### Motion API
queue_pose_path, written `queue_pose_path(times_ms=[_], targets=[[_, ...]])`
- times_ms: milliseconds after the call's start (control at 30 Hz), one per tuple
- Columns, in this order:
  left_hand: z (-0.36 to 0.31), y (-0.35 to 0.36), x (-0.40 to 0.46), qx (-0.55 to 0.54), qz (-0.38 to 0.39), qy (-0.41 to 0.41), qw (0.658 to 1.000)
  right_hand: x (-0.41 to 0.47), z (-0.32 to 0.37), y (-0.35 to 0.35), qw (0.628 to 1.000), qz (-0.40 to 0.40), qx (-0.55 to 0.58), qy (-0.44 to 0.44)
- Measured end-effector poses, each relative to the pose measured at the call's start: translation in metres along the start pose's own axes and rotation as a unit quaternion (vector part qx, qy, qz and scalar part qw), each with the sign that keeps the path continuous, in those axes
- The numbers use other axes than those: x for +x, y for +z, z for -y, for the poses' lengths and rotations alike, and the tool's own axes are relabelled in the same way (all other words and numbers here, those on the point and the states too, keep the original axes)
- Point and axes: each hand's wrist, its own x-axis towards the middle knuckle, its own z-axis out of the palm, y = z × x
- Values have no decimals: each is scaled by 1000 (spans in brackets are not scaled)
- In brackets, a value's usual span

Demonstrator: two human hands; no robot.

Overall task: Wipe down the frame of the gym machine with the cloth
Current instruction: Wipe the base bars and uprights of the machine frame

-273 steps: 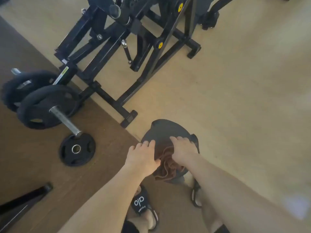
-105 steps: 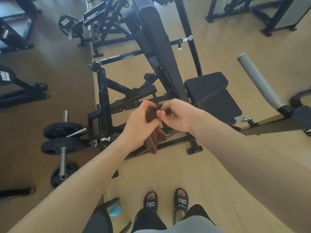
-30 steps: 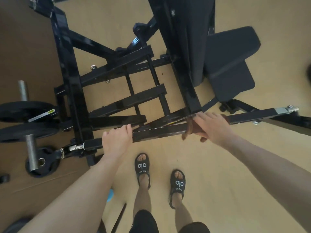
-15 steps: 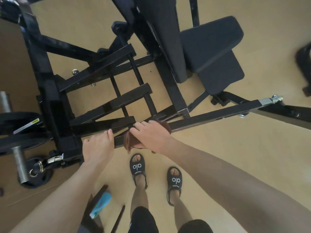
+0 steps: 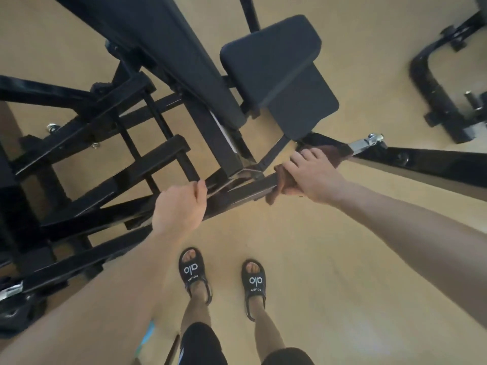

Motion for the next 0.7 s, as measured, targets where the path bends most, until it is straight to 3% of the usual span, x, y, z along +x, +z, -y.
queue_pose_path(times_ms=[200, 300, 367, 533, 700], targets=[[-2, 3, -3, 8, -47, -12, 999, 38, 126, -23, 990, -28, 42, -135], [1, 5, -2, -10, -50, -31, 998, 33, 98, -21, 979, -40, 113, -168], [1, 5, -3, -17, -56, -34, 998, 21, 47, -11, 981, -37, 134, -137], [-2, 1, -5, -15, -67, -21, 997, -9, -78, 26, 994, -41, 98, 34], [-1, 4, -2, -12, -72, -14, 997, -1, -21, 13, 982, -75, 90, 150]])
